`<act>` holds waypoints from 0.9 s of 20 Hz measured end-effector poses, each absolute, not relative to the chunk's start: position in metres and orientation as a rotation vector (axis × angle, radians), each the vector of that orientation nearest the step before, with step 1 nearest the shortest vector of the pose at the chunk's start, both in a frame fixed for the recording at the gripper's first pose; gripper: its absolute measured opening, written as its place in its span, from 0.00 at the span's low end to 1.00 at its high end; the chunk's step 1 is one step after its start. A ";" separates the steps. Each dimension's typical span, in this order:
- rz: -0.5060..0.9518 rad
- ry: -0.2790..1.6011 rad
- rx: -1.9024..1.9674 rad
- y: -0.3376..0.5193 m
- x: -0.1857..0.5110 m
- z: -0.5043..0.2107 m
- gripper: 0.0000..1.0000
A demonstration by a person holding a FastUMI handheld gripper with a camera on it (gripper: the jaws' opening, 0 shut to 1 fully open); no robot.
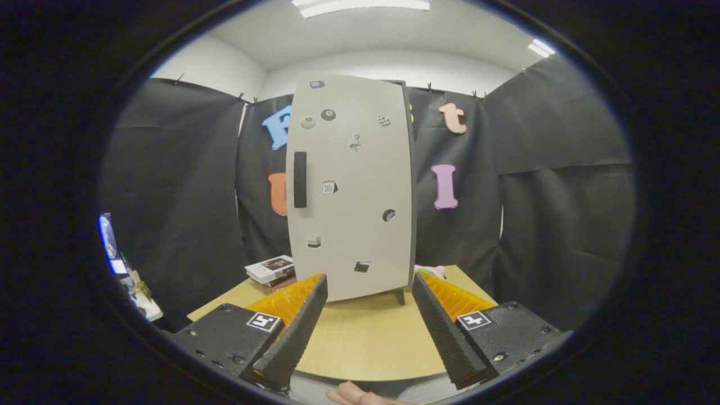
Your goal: Open the shoe cabinet door, grab the shoes and put them into the shoe cabinet, then close the shoe cabinet door.
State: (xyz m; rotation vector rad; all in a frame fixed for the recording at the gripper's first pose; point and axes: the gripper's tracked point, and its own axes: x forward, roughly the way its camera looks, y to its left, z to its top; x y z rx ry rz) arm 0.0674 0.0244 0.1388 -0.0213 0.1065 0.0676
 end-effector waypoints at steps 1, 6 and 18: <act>0.055 0.091 -0.023 0.018 0.064 0.143 0.99; 0.055 0.062 0.000 0.013 0.054 0.150 0.99; 0.040 -0.059 -0.023 0.005 0.032 0.181 0.99</act>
